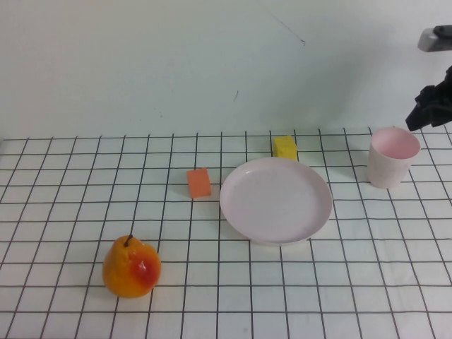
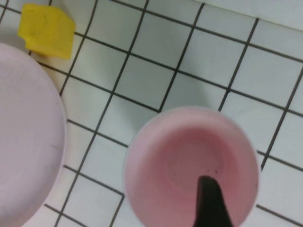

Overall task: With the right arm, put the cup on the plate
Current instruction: Pick up the cup from the table, then place the cup on the plate

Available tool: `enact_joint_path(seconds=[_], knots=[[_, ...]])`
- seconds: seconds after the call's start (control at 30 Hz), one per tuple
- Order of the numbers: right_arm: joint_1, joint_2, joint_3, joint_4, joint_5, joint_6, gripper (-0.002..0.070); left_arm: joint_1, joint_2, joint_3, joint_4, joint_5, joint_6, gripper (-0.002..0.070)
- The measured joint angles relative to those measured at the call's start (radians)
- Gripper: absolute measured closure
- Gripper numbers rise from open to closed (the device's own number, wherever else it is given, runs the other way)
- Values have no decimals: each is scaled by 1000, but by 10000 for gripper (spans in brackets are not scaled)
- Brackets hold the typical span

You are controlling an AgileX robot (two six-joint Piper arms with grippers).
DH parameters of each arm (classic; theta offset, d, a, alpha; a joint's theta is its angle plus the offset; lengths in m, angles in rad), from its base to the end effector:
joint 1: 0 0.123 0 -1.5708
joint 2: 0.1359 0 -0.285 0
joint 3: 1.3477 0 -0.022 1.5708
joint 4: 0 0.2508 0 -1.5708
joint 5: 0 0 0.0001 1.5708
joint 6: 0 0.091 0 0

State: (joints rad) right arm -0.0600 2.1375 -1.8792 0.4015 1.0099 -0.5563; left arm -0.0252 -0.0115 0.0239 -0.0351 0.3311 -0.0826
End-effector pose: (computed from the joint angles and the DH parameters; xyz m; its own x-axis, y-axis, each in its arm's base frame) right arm 0.4715 0.0019 0.2413 -0.8316 -0.2601 -0.4906 -0.3739 0.9155 0.1484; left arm 0.0536 -0.0024 0.1759 -0.2557 -0.1091 -0.9606 0.0067 0.9934 -0.1146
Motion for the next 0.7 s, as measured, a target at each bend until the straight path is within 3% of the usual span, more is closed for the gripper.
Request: enact_joint_path(seconds=[0.27, 0.33, 0.47, 0.53, 0.7], knots=[[0, 137, -55, 0, 2, -12, 300, 0, 0, 0, 0, 0, 0, 678], [6, 156, -55, 0, 11, -25, 353, 0, 0, 0, 0, 0, 0, 678], [30, 172, -55, -2, 43, -63, 552, 0, 0, 0, 0, 0, 0, 678], [46, 172, -70, -2, 72, -76, 618, 0, 0, 0, 0, 0, 0, 678], [119, 168, -183, 42, 128, -84, 644, 0, 0, 0, 0, 0, 0, 678]])
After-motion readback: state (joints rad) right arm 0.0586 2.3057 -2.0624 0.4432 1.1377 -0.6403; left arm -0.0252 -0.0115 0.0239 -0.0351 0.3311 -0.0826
